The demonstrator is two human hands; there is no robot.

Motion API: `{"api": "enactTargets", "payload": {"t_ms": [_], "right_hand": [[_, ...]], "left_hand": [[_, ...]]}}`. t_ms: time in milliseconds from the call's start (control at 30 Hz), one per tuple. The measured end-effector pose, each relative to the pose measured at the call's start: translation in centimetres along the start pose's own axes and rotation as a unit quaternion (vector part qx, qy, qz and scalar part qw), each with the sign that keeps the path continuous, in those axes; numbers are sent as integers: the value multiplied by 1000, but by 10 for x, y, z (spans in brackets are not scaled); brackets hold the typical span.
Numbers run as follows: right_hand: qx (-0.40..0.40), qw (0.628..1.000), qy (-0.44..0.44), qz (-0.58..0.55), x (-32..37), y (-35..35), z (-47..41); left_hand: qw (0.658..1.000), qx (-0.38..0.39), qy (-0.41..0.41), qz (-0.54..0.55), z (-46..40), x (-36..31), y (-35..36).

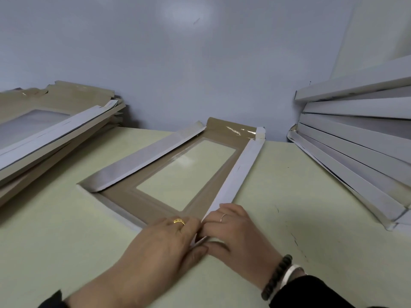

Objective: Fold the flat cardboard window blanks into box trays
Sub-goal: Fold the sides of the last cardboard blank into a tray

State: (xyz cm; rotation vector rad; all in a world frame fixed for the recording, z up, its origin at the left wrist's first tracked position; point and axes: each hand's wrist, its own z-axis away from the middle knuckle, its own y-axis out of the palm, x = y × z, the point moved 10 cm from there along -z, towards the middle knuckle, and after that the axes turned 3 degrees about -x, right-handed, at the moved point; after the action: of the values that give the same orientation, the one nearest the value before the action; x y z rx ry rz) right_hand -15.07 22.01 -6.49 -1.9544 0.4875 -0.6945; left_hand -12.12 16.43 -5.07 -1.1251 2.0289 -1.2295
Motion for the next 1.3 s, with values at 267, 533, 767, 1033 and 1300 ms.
{"api": "enactTargets", "payload": {"t_ms": [267, 533, 767, 1033, 1300], "right_hand": [[-41, 999, 5, 6, -9, -1, -15], [-73, 996, 34, 23, -30, -6, -18], [-94, 985, 100, 106, -70, -19, -10], [-97, 961, 230, 122, -137, -61, 42], [-98, 930, 321, 148, -152, -86, 81]], "left_hand": [[1000, 27, -2, 2, 5, 17, -1], [984, 66, -32, 163, 12, 48, 7], [978, 40, -99, 179, 24, 101, -5], [960, -9, -246, 133, 51, 172, -14], [957, -86, -275, 36, 44, 164, -35]]}}
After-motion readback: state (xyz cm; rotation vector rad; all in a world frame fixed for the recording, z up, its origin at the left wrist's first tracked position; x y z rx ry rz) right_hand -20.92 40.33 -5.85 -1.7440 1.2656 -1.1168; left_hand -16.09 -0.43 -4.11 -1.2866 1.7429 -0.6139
